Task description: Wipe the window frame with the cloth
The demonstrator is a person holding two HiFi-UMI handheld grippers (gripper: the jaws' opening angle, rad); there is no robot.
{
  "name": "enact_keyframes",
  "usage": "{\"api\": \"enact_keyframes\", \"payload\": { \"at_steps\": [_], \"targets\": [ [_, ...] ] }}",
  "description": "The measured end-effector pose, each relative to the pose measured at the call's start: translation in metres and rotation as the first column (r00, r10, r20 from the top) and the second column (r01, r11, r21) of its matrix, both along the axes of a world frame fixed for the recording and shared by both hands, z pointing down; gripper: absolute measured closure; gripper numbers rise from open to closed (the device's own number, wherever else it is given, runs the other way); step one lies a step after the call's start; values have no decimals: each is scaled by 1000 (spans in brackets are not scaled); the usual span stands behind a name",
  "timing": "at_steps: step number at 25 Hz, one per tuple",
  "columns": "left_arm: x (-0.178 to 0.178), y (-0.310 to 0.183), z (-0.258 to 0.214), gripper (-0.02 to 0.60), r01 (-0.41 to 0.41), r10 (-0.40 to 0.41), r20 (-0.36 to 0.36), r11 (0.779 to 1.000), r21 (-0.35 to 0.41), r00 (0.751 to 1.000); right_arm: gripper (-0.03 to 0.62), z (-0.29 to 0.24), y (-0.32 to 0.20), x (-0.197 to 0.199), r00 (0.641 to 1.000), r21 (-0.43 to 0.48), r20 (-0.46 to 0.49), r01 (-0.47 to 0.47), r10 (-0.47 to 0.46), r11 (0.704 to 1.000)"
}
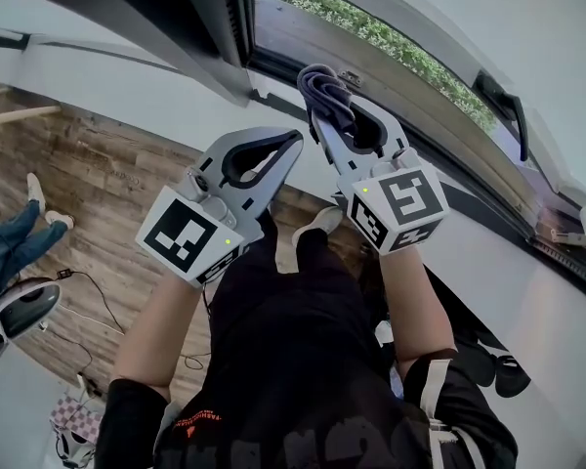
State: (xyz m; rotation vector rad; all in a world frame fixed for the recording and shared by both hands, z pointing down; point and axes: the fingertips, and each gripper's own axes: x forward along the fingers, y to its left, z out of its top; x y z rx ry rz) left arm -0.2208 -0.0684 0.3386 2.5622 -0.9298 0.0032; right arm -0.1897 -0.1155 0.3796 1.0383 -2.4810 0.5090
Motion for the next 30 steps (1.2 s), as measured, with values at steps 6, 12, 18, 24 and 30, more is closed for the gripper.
{"api": "enact_keyframes", "payload": {
  "at_steps": [6,12,18,24,30],
  "targets": [
    [-13,-4,0,561,14,-14,9,1000,-1,1000,484,0,-6,-19,1000,-6,14,21,-21,1000],
    [-27,-7,-4,561,31,-31,9,999,4,999,484,1,-11,-40,999,-11,28,35,-34,999],
    [-38,-8,-3,561,48,-48,12,999,2,999,484,3,-16,-57,998,-11,33,51,-50,999],
    [-43,-10,-1,561,56,-56,14,998,5,998,484,5,-19,-64,998,-9,35,57,-57,998],
    [-43,-10,-8,561,44,-44,22,999,11,999,484,2,-18,-69,997,-9,50,58,-58,998]
  ]
}}
